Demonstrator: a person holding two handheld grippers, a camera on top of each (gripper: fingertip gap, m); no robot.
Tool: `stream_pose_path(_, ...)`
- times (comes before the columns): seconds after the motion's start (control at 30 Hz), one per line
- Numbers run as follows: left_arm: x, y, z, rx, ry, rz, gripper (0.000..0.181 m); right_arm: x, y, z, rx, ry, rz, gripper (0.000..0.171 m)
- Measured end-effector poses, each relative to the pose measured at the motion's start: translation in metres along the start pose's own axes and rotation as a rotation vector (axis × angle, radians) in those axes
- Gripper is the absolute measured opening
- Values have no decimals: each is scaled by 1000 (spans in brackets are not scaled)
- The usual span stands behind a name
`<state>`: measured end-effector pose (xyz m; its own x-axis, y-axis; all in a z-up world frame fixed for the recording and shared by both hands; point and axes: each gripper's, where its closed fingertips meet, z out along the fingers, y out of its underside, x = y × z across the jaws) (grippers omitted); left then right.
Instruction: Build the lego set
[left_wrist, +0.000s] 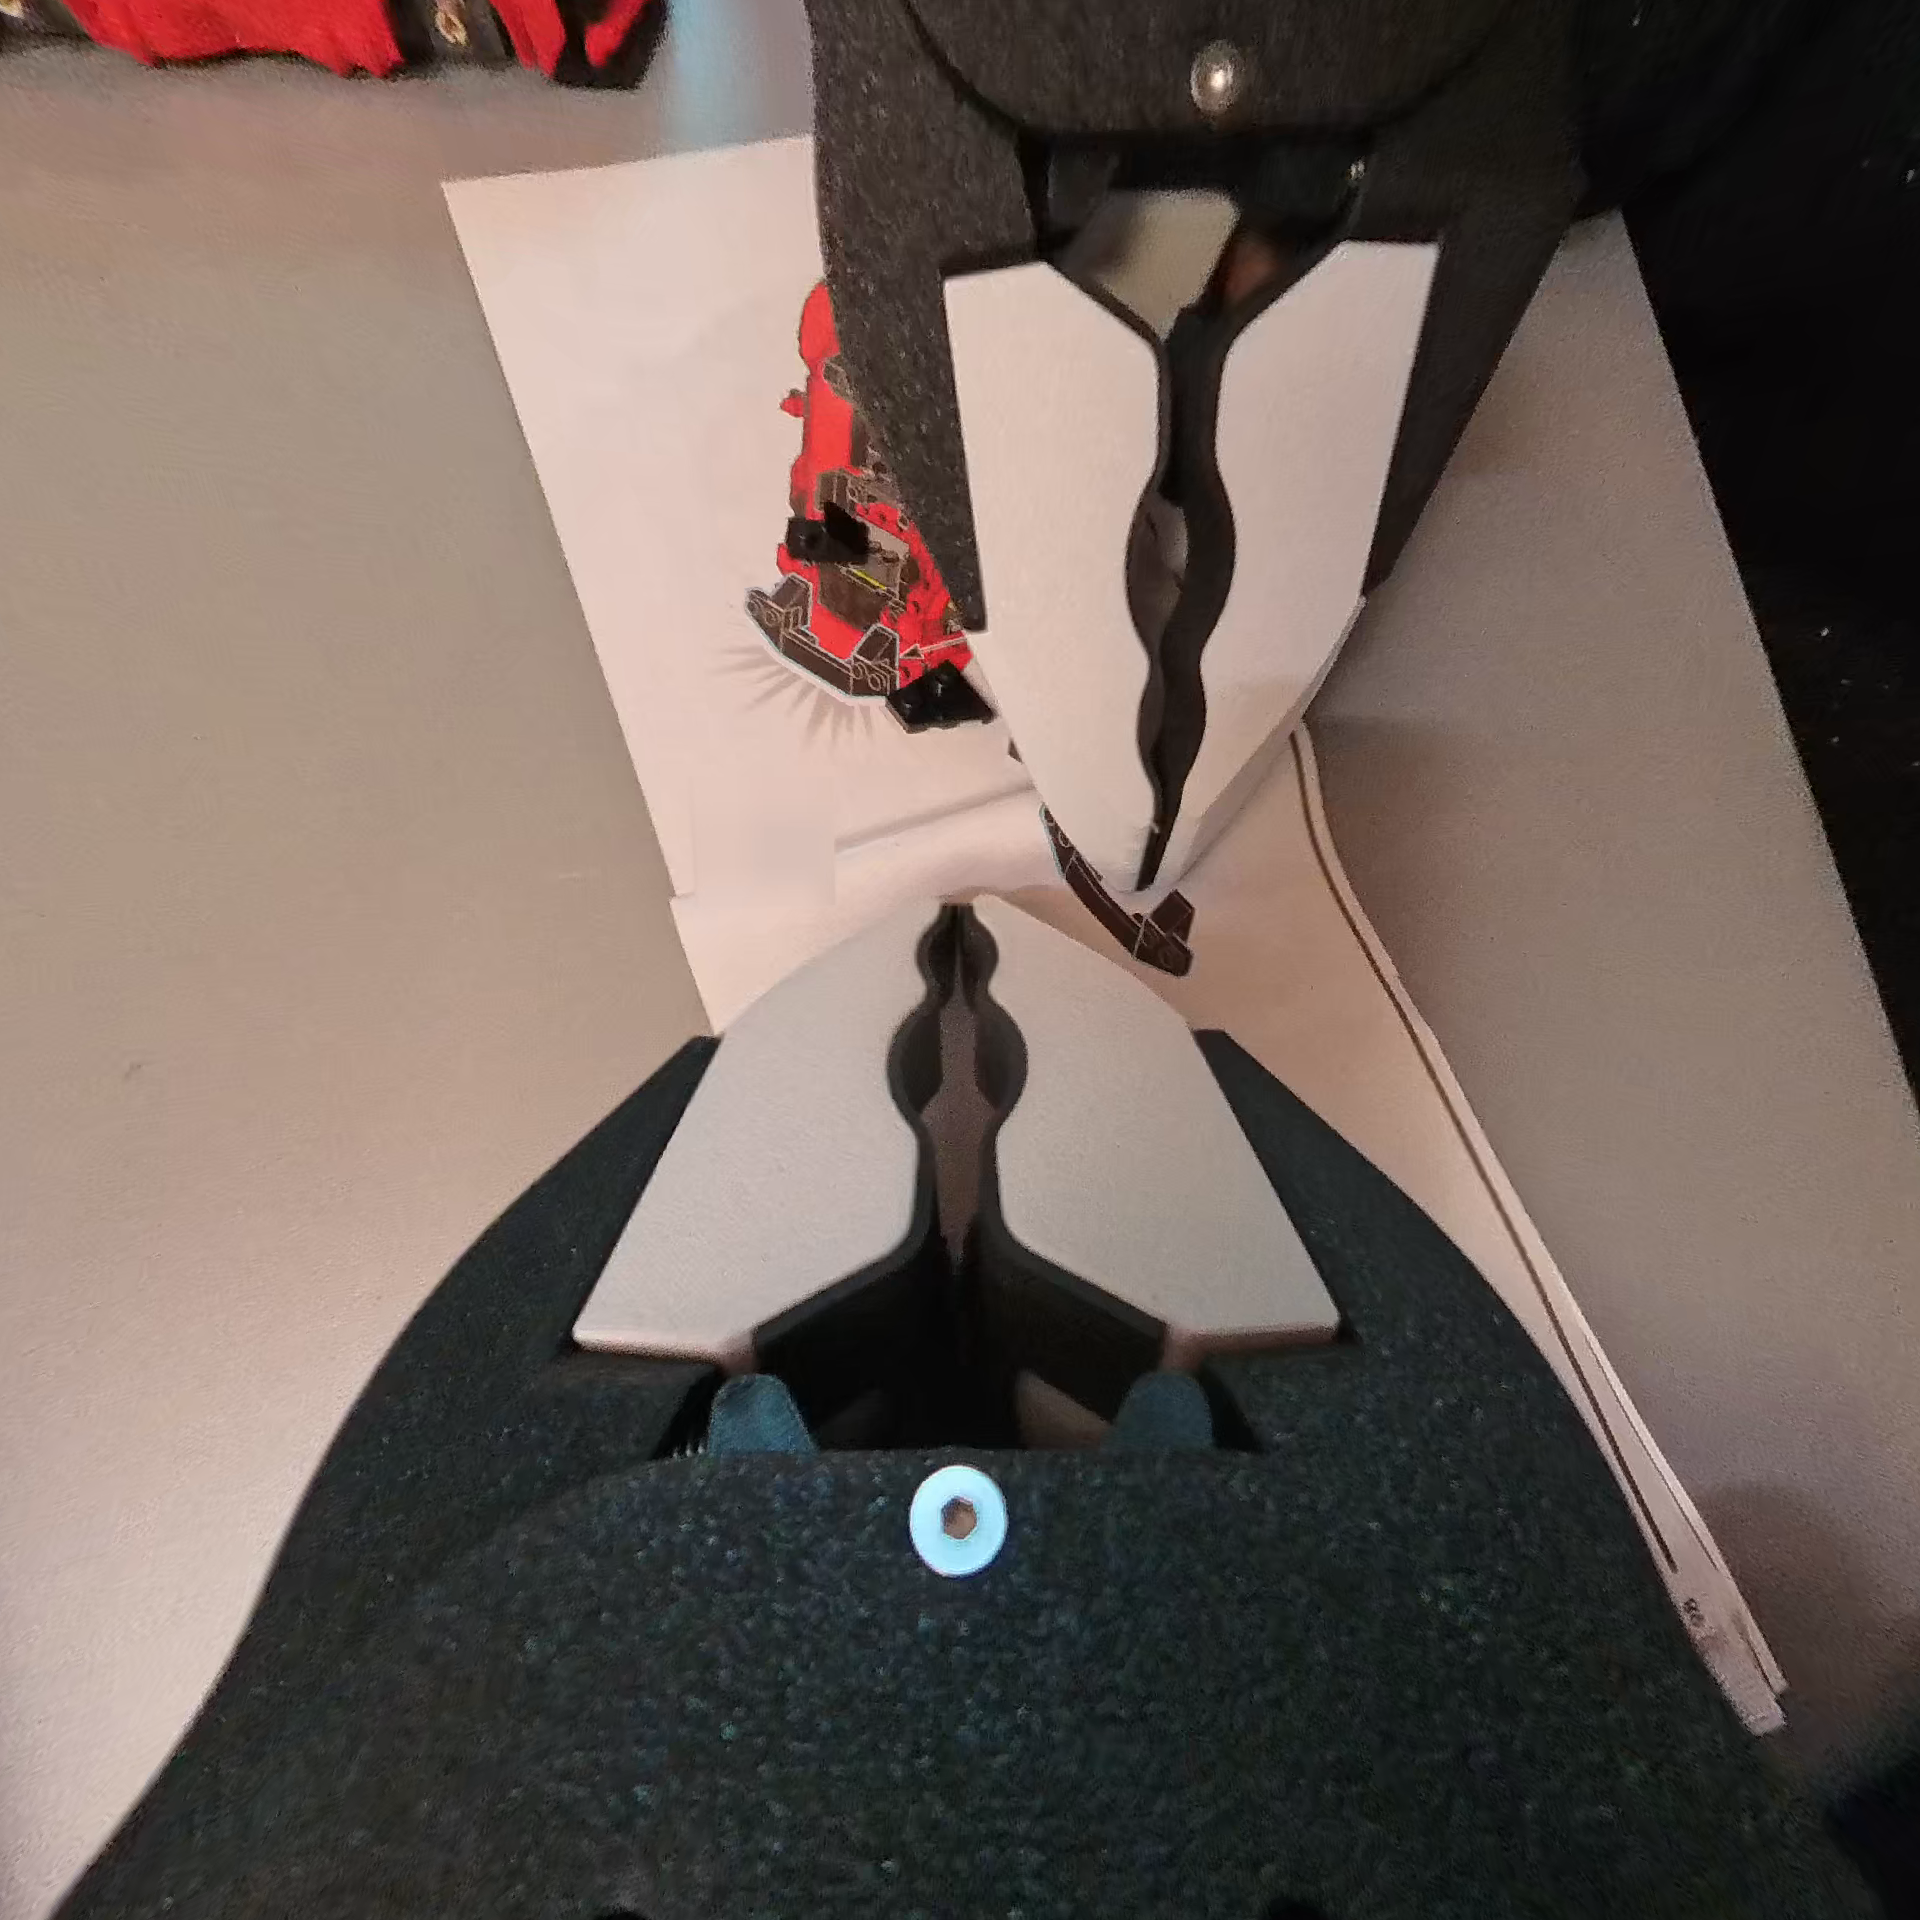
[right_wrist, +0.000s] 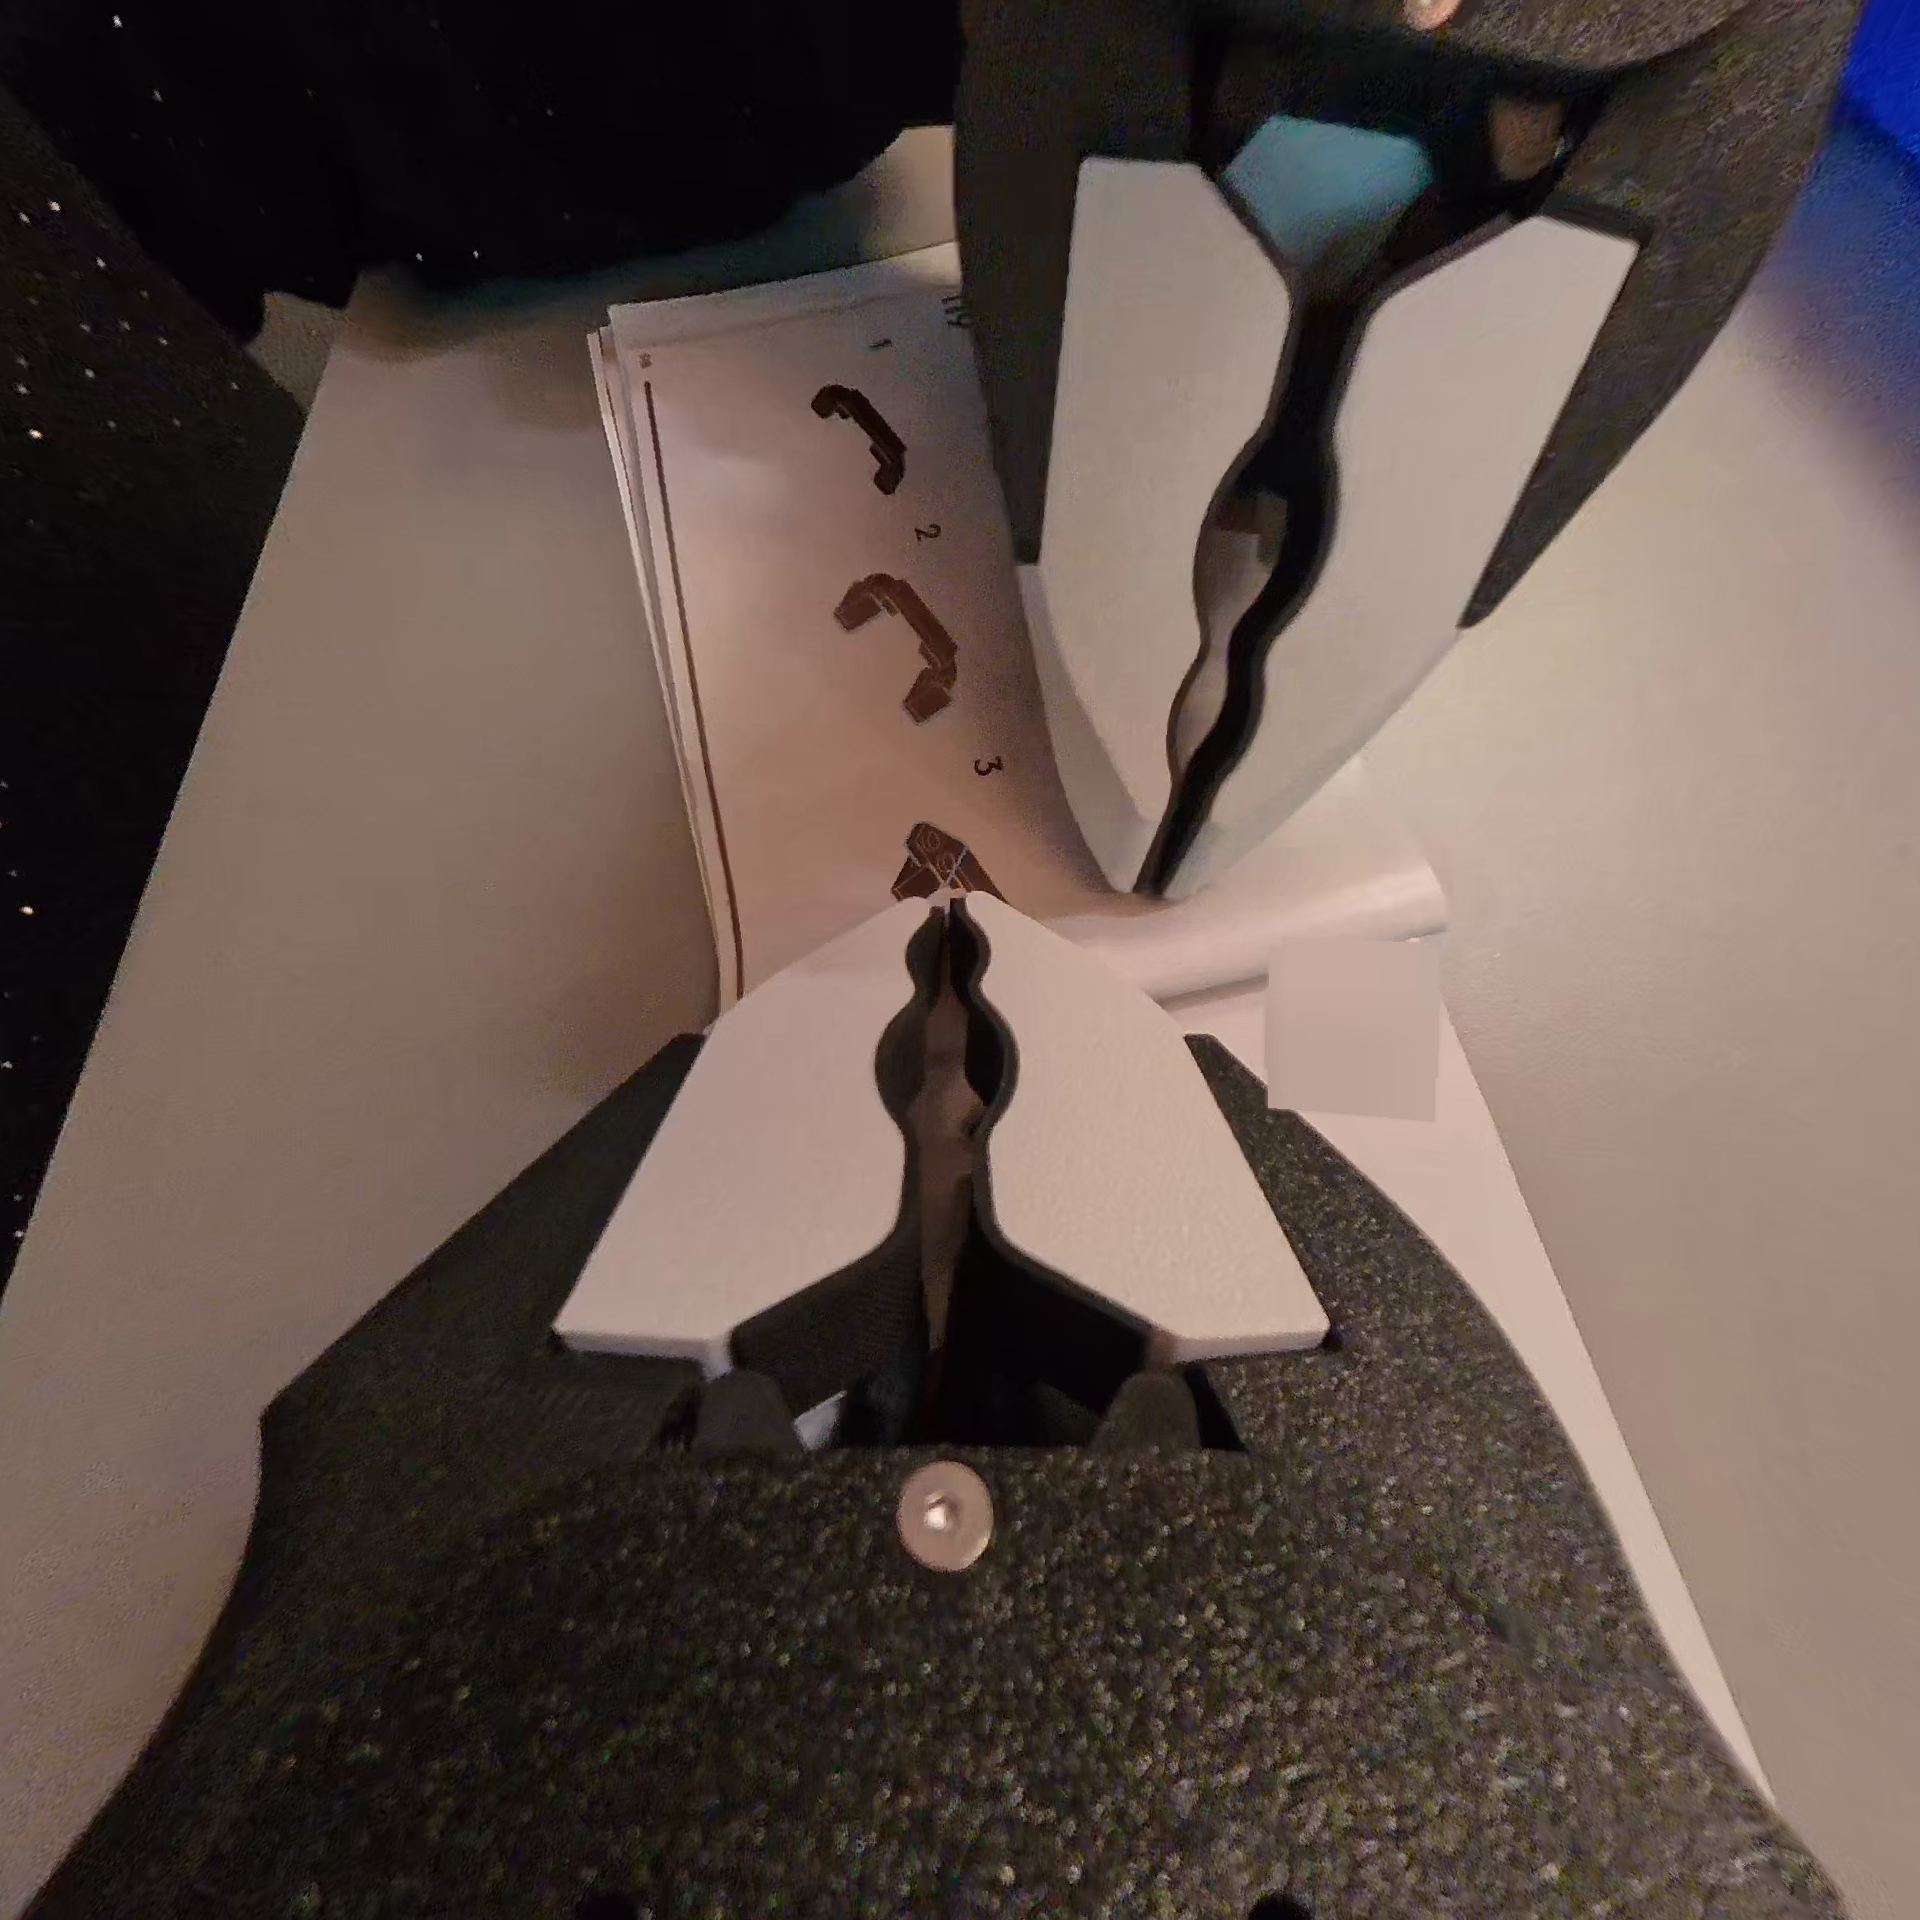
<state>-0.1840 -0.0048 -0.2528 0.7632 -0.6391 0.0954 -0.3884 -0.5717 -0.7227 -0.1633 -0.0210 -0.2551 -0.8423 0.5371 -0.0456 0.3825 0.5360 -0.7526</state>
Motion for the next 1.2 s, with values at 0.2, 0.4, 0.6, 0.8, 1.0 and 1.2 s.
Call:
stream_pose_path(0.2,0,-1,2,9,-1,-18,0,-2,6,-24,-47,-15,-59,10)
stream_pose_path(0.4,0,-1,1,21,13,-41,0,30,24,-80,33,120,115,10)
stream_pose_path(0.6,1,0,1,22,11,-42,0,49,46,-87,152,158,197,11)
stream_pose_path(0.8,1,0,1,20,2,-38,0,53,57,-92,145,156,245,13)
stream_pose_path(1.0,0,0,1,28,9,-45,0,51,57,-97,146,155,251,13)
stream_pose_path(1.2,0,-1,1,29,8,-46,0,48,62,-89,104,128,261,13)
